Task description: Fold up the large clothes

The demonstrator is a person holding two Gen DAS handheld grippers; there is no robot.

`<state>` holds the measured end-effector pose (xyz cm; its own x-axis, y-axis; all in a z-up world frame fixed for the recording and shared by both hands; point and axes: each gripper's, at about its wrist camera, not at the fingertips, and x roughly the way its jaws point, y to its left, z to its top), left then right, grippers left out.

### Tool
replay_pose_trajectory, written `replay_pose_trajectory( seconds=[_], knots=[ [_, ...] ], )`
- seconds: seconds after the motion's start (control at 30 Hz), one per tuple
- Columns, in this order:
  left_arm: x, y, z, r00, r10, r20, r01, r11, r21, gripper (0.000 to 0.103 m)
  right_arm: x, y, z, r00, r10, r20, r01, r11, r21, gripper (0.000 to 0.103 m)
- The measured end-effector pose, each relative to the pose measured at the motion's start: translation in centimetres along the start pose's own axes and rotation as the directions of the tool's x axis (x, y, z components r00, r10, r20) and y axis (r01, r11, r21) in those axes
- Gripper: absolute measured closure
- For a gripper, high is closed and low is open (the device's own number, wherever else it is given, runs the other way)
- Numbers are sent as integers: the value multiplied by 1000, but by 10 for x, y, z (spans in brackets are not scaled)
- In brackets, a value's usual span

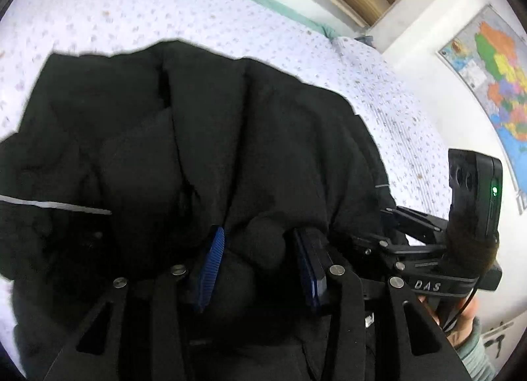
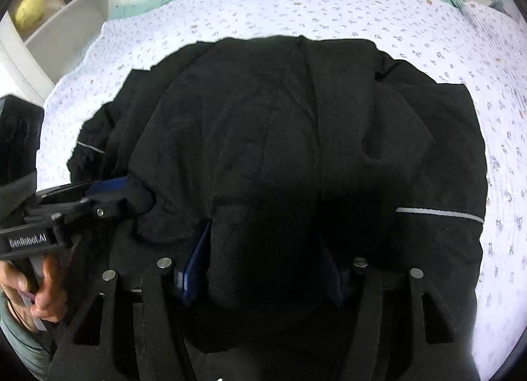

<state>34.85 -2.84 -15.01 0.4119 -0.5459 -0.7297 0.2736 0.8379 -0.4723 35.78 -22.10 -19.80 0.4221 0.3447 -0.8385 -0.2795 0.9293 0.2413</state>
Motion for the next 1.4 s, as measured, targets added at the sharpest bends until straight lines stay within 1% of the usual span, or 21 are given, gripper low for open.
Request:
replay_pose_trajectory(
  seconds=[0.1, 0.23, 0.3, 0.37, 0.43, 0.47, 0.5, 0.53, 0.57, 0.6, 0.63, 0.7, 0.83, 0.9, 1.0, 1.07, 1.17, 1.27, 1.33, 1.37, 1.4],
  knots=[
    [-30, -17, -8, 998, -19, 54, 16, 998, 57, 58, -25, 5, -4, 999, 7, 40, -6, 1000, -28, 40],
    [-68, -37, -22, 990, -69, 126, 55, 993, 106, 58, -74, 16, -16, 986, 54, 158, -45, 997, -59, 40],
    [-74, -39, -29, 984, -96, 147, 81, 991, 105, 58, -86, 18, -22, 979, 73, 190, -63, 996, -57, 40],
    [-66, -38, -34, 986, -79, 148, 64, 993, 99, 58, -89, 21, -28, 977, 79, 199, -70, 996, -53, 40],
    [-44, -26, -41, 994, -51, 94, 45, 997, 70, 58, -74, 22, -33, 984, 40, 173, -29, 997, -67, 40],
    [-27, -17, -45, 998, -36, 49, 34, 999, 40, 58, -65, 22, -35, 988, 29, 152, -19, 997, -69, 41],
    [-15, -8, -47, 1000, -25, 14, 25, 999, 23, 58, -55, 23, -38, 991, 25, 129, -16, 997, -70, 44],
    [0, 1, -52, 1000, -18, -25, 18, 1000, 5, 58, -35, 21, -43, 997, 3, 82, 3, 997, -78, 45],
    [9, 7, -56, 999, -32, -38, 32, 999, -15, 58, -24, 16, -48, 998, -18, 55, 22, 996, -83, 45],
    [14, 14, -59, 998, -63, -28, 62, 997, -43, 58, -10, 13, -52, 999, -22, 36, 25, 996, -83, 44],
    [14, 16, -61, 997, -76, -16, 75, 996, -49, 59, -2, 9, -57, 999, -8, 49, 12, 997, -77, 44],
    [13, 17, -64, 996, -88, -1, 88, 995, -40, 59, -3, 4, -64, 995, 20, 100, -14, 998, -67, 43],
    [9, 12, -72, 996, -79, 28, 79, 997, -2, 58, -5, 3, -72, 990, 20, 142, -11, 998, -62, 44],
    [2, 5, -72, 998, -67, 21, 67, 998, 13, 58, -9, 2, -76, 989, 20, 148, -12, 998, -56, 44],
    [-22, -17, -76, 999, -53, 2, 52, 996, 78, 58, -32, 0, -84, 987, 45, 156, -42, 999, -22, 43],
    [-47, -29, -86, 999, -36, 18, 34, 991, 128, 58, -59, -3, -94, 982, 43, 187, -42, 999, -6, 43],
    [-92, -38, -101, 997, 25, 70, -36, 987, 156, 58, -100, -4, -112, 973, 7, 233, -8, 1000, 4, 43],
    [-140, -33, -121, 985, 106, 134, -122, 986, 116, 57, -139, -11, -136, 963, -36, 267, 29, 999, 30, 42],
    [-165, -25, -136, 975, 147, 165, -161, 984, 79, 53, -160, -18, -155, 960, -53, 276, 40, 998, 54, 39],
    [-179, -17, -146, 970, 166, 181, -177, 983, 50, 50, -169, -22, -167, 959, -65, 277, 45, 996, 76, 34],
    [-193, -7, -153, 963, 184, 198, -193, 981, 24, 50, -176, -27, -178, 958, -74, 278, 49, 994, 95, 29]
  ],
)
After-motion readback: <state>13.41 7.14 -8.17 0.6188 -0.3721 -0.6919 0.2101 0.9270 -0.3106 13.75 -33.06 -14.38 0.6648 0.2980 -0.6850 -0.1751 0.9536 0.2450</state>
